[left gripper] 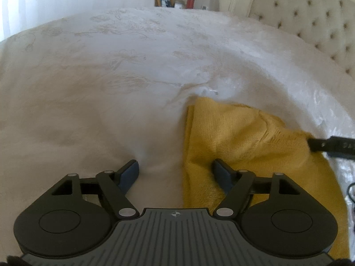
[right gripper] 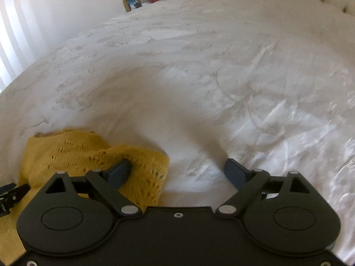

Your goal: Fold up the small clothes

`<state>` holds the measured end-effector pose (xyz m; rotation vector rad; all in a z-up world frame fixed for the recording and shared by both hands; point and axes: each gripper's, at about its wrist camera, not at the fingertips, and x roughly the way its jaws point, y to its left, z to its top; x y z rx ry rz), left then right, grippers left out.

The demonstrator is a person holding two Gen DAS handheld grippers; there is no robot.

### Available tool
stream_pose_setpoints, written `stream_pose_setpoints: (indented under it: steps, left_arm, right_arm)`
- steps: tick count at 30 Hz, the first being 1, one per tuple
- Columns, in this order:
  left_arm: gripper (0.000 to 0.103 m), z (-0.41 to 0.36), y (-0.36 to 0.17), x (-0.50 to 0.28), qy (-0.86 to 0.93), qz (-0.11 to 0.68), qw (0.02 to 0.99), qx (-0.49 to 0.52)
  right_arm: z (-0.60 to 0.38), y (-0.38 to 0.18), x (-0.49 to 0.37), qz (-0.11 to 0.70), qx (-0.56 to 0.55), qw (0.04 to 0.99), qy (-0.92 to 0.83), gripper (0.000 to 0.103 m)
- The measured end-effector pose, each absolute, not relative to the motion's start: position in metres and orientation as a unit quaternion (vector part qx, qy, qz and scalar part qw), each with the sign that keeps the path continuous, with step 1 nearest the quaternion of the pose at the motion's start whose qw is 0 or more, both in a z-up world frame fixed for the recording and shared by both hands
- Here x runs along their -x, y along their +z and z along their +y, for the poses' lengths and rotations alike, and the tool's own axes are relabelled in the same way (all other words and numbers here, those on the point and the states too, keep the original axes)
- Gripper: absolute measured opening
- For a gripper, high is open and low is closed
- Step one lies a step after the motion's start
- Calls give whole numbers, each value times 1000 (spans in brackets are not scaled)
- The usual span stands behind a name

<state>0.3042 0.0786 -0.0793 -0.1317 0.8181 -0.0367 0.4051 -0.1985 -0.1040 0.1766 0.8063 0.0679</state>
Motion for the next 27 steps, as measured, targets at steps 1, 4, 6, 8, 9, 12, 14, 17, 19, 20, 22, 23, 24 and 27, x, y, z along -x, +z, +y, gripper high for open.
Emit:
stream_pose_setpoints:
  steps: [1,4,6,8,9,12,14,17,19,20,22,23,24,27]
  left_arm:
    - [79,81,-78,-306,-19,404,912,67]
    - [79,87,-73,-307,-24,415,905,84]
    - [79,87,-74,-302,-21,414,907,78]
    - [80,85,-75,-293,-16,408,910,72]
    - [80,84,-77,-290,-15,405,911,70]
    - [81,85,-80,-281,-16,400,914,63]
    - [81,86,-79,-282,-22,400,914,58]
    - [81,97,-74,-286,-43,405,910,76]
    - [80,112,-69,-283,-75,404,905,110]
    - [80,119,-67,-278,-86,404,901,131]
    - [81,134,-62,-263,-95,399,897,167]
    - [81,138,-60,-255,-99,397,895,176]
    - [82,141,-58,-246,-107,399,893,181]
    - [94,135,-58,-223,-142,414,884,167]
  right_arm:
    - [-199,-98,-399,384,-80,919,26,91]
    - [-198,-83,-385,359,-76,930,35,92]
    - [-187,-74,-374,349,-56,933,62,92]
    - [-174,-71,-370,343,-42,935,83,92]
    - [-170,-72,-373,344,-43,934,89,92]
    - [-162,-90,-391,377,-41,923,70,92]
    - [-167,-108,-406,417,-49,906,45,99]
    - [-189,-106,-401,404,-108,908,39,98]
    - [-202,-97,-387,385,-122,913,54,98]
    - [-208,-93,-379,377,-126,915,64,98]
    - [-217,-87,-365,372,-133,914,91,99]
    - [-224,-87,-356,372,-142,911,109,99]
    - [-230,-87,-350,375,-153,906,126,101]
    - [-243,-92,-335,384,-194,888,165,102]
